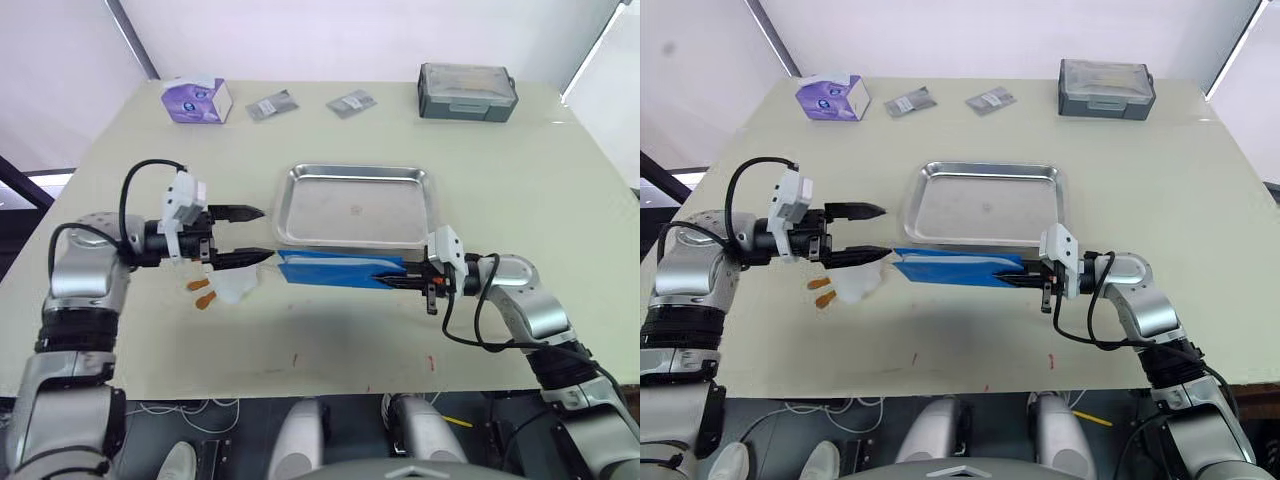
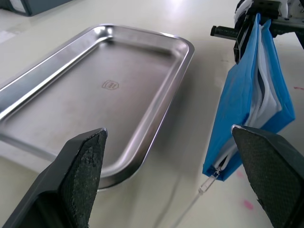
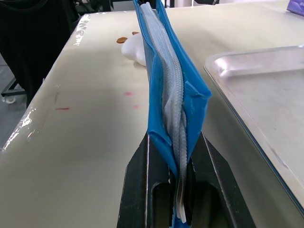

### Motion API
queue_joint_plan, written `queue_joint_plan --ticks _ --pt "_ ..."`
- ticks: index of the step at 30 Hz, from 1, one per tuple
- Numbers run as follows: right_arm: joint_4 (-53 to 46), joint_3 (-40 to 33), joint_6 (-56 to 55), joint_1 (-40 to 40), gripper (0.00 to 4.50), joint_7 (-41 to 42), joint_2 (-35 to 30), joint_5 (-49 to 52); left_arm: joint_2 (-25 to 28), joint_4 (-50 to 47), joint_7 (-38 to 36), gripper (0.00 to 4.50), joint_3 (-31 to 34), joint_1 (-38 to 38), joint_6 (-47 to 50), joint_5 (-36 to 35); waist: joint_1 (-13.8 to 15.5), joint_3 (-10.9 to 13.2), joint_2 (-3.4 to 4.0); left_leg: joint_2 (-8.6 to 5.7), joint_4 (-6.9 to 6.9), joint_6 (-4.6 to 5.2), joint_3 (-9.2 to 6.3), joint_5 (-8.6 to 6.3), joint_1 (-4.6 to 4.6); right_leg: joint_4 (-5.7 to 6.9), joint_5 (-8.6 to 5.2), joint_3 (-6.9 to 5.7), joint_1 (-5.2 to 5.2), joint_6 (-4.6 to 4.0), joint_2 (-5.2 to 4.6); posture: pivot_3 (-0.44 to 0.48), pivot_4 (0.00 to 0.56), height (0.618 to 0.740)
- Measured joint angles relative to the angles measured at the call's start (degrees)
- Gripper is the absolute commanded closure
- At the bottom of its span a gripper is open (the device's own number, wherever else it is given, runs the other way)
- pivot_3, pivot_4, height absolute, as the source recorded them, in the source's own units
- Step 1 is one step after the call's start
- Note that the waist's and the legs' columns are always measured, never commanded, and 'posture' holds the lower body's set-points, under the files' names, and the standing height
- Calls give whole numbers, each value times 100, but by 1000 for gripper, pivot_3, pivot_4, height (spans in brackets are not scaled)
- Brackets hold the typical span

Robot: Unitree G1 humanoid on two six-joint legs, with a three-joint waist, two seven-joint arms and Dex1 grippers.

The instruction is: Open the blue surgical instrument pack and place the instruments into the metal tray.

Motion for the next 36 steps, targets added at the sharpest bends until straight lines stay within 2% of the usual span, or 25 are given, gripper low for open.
queue_joint_plan --ticks 9,18,24,36 --pt "-3 7 0 26 4500 6 2 -25 -159 239 -342 54 -207 -256 -187 154 8 0 0 -2 1 0 1 0 -1 -1 0 0 0 0 0 0 150 731" --pt "-3 6 0 128 4500 -25 1 -30 71 957 -603 54 -143 -539 -526 348 14 0 -1 -2 1 0 1 0 -1 -2 0 -1 0 0 -2 0 150 731" --pt "-2 6 -1 130 4500 -20 -2 -35 161 938 -749 54 -118 -528 -469 241 13 0 -1 -2 1 0 0 0 -1 -1 0 -1 0 0 -1 0 150 731" --pt "95 -2 -31 100 4500 -7 -20 -110 -160 901 -754 54 -375 -499 -571 374 10 0 -1 -2 1 0 1 0 -1 -1 0 0 0 0 -1 0 150 731"
